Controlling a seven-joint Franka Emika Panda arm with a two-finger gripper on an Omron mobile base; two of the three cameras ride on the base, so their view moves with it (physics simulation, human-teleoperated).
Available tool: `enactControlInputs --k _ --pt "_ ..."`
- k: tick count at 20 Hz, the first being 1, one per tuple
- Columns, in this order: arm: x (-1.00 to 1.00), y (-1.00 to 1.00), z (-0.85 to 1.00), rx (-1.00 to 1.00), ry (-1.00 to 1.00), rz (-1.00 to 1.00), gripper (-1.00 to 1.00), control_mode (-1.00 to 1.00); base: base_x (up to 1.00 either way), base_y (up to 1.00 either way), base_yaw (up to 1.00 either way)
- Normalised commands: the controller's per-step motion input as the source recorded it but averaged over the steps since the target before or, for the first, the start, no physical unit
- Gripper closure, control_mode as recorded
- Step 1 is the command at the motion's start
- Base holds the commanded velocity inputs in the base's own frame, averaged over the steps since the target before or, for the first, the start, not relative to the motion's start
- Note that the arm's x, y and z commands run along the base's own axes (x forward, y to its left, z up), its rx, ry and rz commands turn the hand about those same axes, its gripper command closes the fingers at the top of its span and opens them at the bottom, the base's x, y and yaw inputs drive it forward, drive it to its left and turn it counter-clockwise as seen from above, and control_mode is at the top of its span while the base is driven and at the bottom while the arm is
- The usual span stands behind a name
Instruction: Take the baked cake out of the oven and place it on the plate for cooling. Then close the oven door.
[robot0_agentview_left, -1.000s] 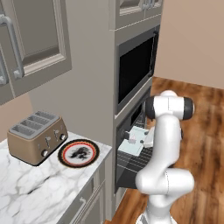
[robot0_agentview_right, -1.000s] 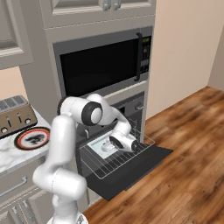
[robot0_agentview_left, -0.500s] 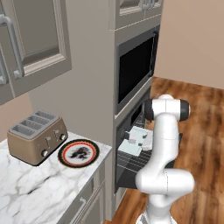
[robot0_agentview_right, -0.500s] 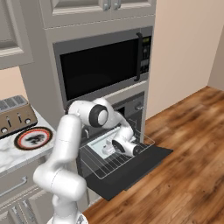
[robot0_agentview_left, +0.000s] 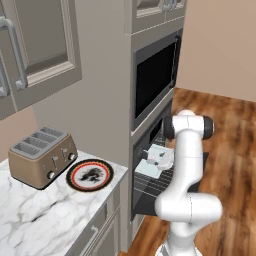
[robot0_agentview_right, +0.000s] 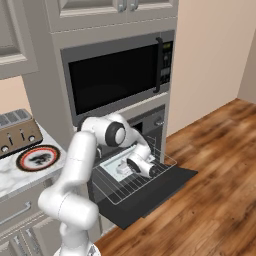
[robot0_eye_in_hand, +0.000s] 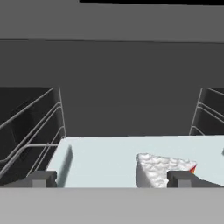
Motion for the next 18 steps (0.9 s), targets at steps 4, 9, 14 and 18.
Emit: enactControlInputs --k 4,9,14,18 --pt "0.37 0.03 -0.24 0.0 0.0 -0.03 -1.0 -1.0 0.0 0.0 0.0" --pt "0.41 0.01 -0.29 0.0 0.0 -0.02 -1.0 -1.0 0.0 0.0 0.0" --pt "0.42 0.0 -0.39 -0.01 0.0 -0.01 -1.0 -1.0 0.0 0.0 0.0" --pt "0.39 0.0 -0.31 -0.01 0.0 0.0 -1.0 -1.0 0.0 0.0 0.0"
